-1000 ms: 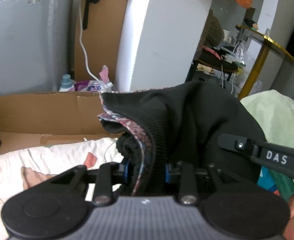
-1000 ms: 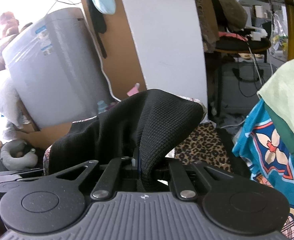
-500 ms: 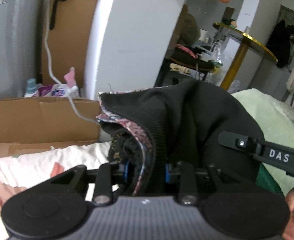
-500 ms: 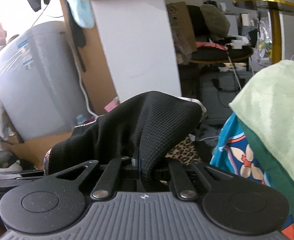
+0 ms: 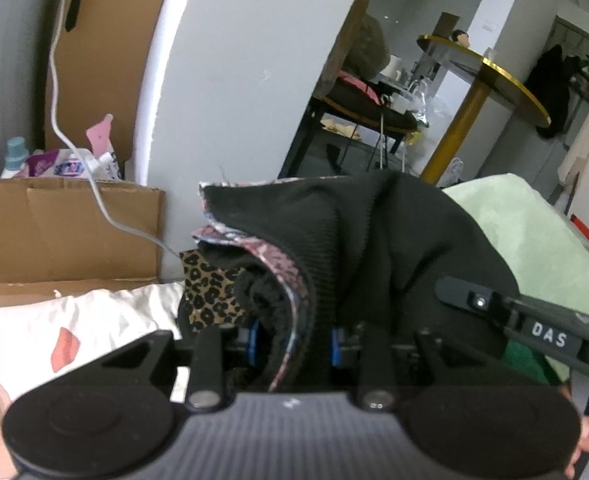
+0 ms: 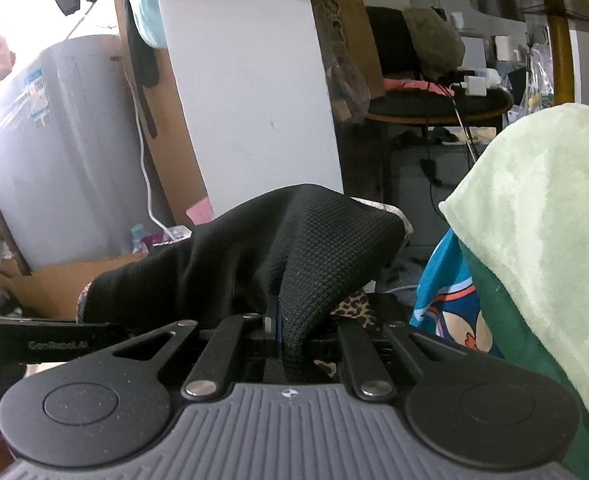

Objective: Fold clothes

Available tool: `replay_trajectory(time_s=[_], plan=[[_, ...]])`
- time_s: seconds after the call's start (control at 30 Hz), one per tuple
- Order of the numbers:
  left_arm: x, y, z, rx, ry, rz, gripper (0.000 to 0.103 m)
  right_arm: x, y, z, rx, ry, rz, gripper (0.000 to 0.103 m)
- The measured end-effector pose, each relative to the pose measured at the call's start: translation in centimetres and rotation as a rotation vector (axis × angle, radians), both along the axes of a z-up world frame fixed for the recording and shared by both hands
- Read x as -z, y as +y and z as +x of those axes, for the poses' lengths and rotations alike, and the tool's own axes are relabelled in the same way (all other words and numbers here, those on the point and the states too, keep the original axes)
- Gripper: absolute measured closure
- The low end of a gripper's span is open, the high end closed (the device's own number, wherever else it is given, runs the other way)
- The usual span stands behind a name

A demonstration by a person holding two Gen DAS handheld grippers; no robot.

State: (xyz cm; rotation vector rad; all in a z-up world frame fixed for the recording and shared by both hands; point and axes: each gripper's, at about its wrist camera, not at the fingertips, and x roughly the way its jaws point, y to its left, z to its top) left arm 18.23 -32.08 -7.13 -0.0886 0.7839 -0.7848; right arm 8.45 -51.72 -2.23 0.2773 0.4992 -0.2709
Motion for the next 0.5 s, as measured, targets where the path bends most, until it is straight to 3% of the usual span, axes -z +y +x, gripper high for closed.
replay_trajectory(time_s=[0.17, 0.33, 0.5], plan=[[2.8, -1.2, 0.9, 0.034, 0.037, -0.056, 0.07, 1.4, -1.3, 1.2, -0.007, 0.006, -0.095, 0.096], [6.3, -2.1, 1.9, 0.048, 0.077, -0.111, 0.07, 3.5, -3.3, 1.7, 0.009, 0.021, -0.113, 0.096], [9.7, -2.4, 2.7, 0.051, 0.105, -0.115, 0.069, 6.3, -5.0, 2.6, 0.005, 0.039, -0.105, 0.096]])
